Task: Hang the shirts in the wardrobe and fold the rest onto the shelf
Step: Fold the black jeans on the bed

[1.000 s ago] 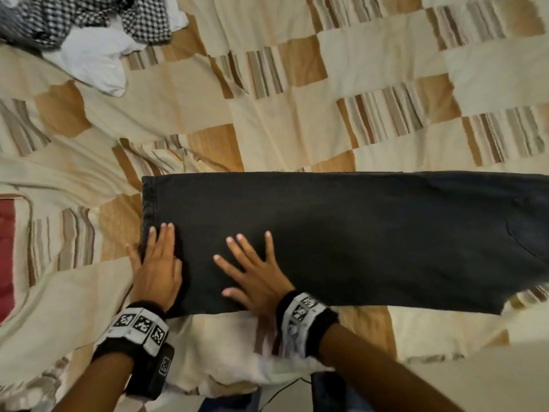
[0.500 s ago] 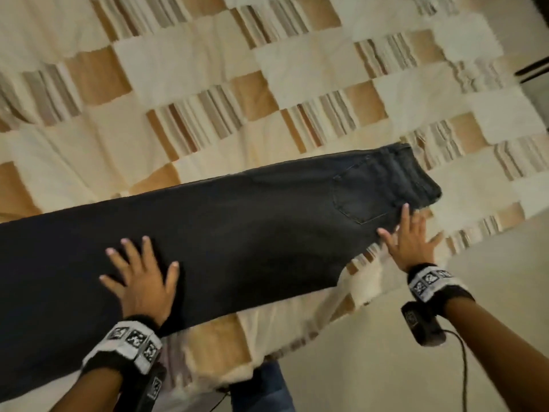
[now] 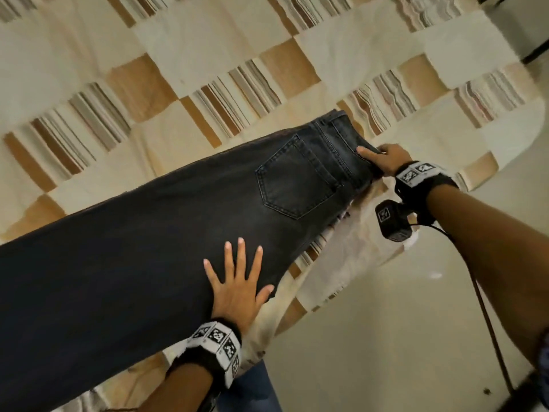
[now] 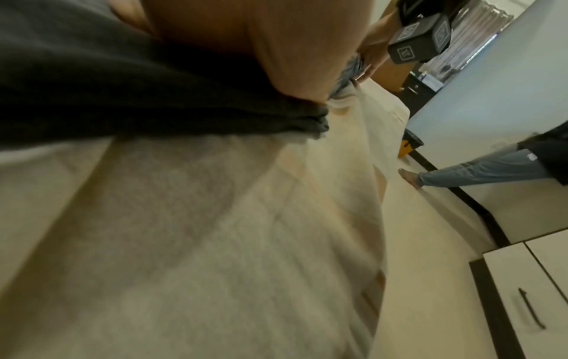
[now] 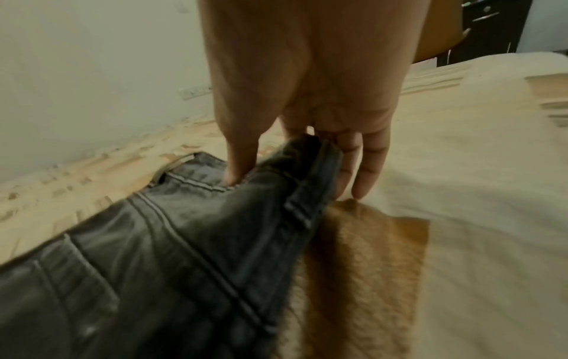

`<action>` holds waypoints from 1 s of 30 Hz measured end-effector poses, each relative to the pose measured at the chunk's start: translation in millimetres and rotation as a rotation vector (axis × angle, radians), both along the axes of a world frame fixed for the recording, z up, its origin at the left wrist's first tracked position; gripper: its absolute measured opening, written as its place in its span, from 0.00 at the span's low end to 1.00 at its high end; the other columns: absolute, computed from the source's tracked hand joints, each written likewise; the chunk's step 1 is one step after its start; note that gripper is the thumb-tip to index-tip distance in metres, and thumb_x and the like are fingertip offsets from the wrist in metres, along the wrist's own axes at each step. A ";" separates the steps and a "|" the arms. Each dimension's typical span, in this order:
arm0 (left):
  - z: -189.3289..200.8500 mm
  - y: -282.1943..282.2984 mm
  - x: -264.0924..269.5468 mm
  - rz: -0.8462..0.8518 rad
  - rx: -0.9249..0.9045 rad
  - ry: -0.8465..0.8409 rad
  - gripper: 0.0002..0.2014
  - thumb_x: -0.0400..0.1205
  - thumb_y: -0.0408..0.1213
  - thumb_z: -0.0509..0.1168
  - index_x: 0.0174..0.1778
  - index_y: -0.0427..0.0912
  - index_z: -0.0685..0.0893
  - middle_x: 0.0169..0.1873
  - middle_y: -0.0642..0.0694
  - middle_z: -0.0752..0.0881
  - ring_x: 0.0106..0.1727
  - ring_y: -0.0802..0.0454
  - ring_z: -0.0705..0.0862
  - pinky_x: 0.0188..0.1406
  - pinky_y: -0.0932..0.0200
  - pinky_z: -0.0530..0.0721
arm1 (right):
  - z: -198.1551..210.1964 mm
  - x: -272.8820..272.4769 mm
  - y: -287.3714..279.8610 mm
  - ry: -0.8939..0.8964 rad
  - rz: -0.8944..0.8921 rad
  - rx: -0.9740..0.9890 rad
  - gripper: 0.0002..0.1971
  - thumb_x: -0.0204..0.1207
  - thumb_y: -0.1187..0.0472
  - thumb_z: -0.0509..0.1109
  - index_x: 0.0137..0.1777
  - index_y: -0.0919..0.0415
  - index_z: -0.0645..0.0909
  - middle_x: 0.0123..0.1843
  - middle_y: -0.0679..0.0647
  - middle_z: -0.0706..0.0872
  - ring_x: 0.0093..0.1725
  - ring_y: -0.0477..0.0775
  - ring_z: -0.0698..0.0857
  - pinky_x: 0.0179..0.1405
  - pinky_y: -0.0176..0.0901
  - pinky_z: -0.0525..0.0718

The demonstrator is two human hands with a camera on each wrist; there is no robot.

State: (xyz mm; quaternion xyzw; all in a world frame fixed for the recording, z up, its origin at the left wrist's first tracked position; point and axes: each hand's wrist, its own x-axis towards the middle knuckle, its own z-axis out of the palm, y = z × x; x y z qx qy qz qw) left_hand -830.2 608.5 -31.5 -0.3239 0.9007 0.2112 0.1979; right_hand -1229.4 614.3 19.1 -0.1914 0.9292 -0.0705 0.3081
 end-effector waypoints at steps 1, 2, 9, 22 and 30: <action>-0.5 0.1 0.7 -0.004 0.019 0.005 0.38 0.76 0.62 0.44 0.81 0.46 0.55 0.78 0.34 0.61 0.78 0.32 0.59 0.66 0.17 0.53 | -0.1 -1.3 -2.2 -0.032 -0.008 -0.014 0.27 0.76 0.39 0.66 0.32 0.65 0.71 0.32 0.62 0.73 0.42 0.58 0.73 0.33 0.45 0.64; 1.2 -2.6 1.0 -0.004 0.048 0.004 0.38 0.76 0.63 0.44 0.80 0.46 0.57 0.77 0.34 0.63 0.78 0.33 0.61 0.66 0.18 0.55 | 2.0 -0.8 -4.9 -0.074 -0.013 -0.005 0.24 0.76 0.42 0.68 0.39 0.67 0.77 0.38 0.64 0.78 0.45 0.58 0.75 0.36 0.45 0.68; 41.2 -50.5 46.4 0.433 0.442 0.474 0.20 0.82 0.50 0.53 0.67 0.49 0.77 0.51 0.55 0.86 0.57 0.55 0.82 0.64 0.62 0.73 | 102.4 65.9 -47.9 0.214 0.243 0.111 0.14 0.71 0.61 0.74 0.51 0.70 0.80 0.48 0.68 0.83 0.45 0.64 0.82 0.35 0.49 0.75; -84.5 -139.9 408.2 1.344 0.391 0.428 0.27 0.75 0.68 0.62 0.59 0.51 0.82 0.53 0.41 0.88 0.54 0.37 0.86 0.55 0.35 0.82 | 155.2 470.2 -102.1 -0.328 0.686 -0.469 0.20 0.81 0.52 0.65 0.66 0.63 0.69 0.56 0.66 0.83 0.54 0.70 0.82 0.44 0.54 0.74; 31.0 -132.8 265.4 1.320 0.512 0.468 0.19 0.82 0.55 0.60 0.56 0.43 0.78 0.57 0.38 0.83 0.58 0.40 0.81 0.62 0.41 0.79 | 53.1 417.3 -24.0 0.012 0.539 -0.336 0.23 0.70 0.61 0.58 0.66 0.64 0.74 0.59 0.62 0.79 0.55 0.67 0.78 0.44 0.57 0.82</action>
